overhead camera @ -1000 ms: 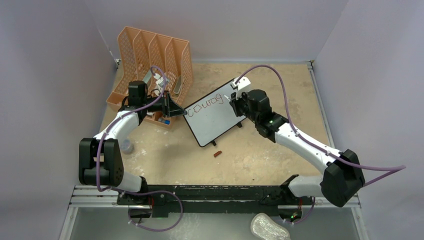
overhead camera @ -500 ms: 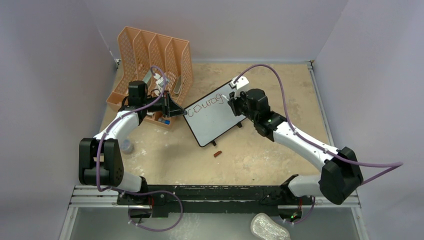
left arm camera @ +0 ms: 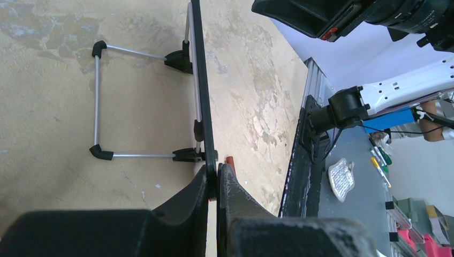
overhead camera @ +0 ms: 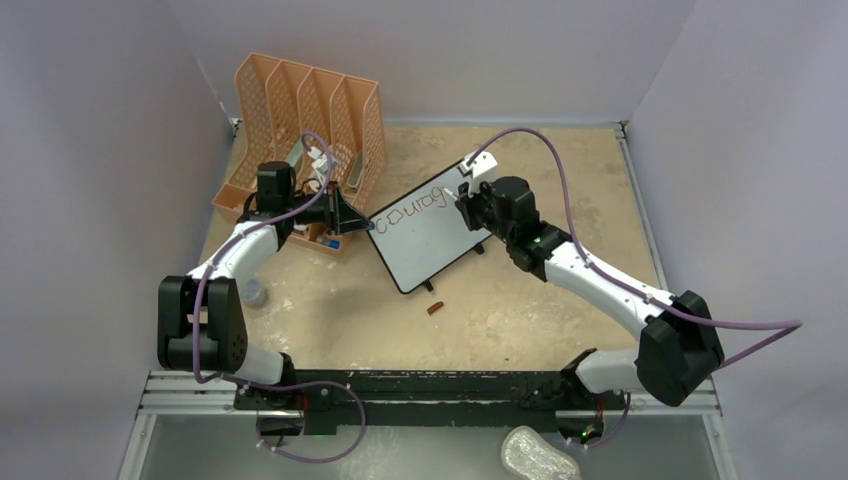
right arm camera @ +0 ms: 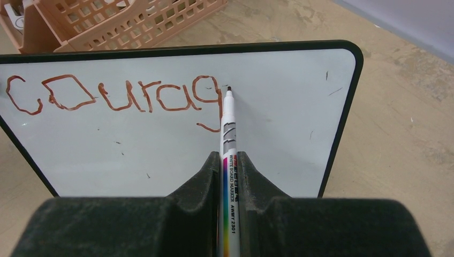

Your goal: Write a sentence on the whiteboard

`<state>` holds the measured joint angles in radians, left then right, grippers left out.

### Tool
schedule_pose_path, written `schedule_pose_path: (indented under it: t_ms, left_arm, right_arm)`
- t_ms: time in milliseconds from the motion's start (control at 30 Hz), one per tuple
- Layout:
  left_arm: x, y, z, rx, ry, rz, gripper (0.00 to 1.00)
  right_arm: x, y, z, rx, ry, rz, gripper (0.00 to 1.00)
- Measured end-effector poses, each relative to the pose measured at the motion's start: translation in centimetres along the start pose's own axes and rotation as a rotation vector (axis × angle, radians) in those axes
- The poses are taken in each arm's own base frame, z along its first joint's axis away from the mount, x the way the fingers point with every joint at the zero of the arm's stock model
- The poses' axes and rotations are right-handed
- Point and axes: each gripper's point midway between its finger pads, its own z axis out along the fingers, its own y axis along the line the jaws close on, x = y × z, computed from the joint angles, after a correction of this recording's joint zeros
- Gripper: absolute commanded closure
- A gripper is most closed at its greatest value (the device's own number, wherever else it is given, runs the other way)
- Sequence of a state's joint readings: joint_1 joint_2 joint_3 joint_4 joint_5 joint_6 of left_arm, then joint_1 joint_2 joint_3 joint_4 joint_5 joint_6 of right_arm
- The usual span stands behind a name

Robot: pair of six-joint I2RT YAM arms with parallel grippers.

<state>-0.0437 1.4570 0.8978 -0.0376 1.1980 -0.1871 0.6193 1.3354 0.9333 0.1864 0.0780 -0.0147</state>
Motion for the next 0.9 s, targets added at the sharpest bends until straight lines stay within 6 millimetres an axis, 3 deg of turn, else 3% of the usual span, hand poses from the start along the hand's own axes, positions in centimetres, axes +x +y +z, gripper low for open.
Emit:
schedule_pose_path:
  t_ms: [900]
  left_arm:
    - [0.0, -0.1, 0.1, 0.001, 0.002, -0.001, 1.0]
  right_arm:
    - [-0.2, -1.6, 0.2, 0.042, -0.005, 0.011, 1.0]
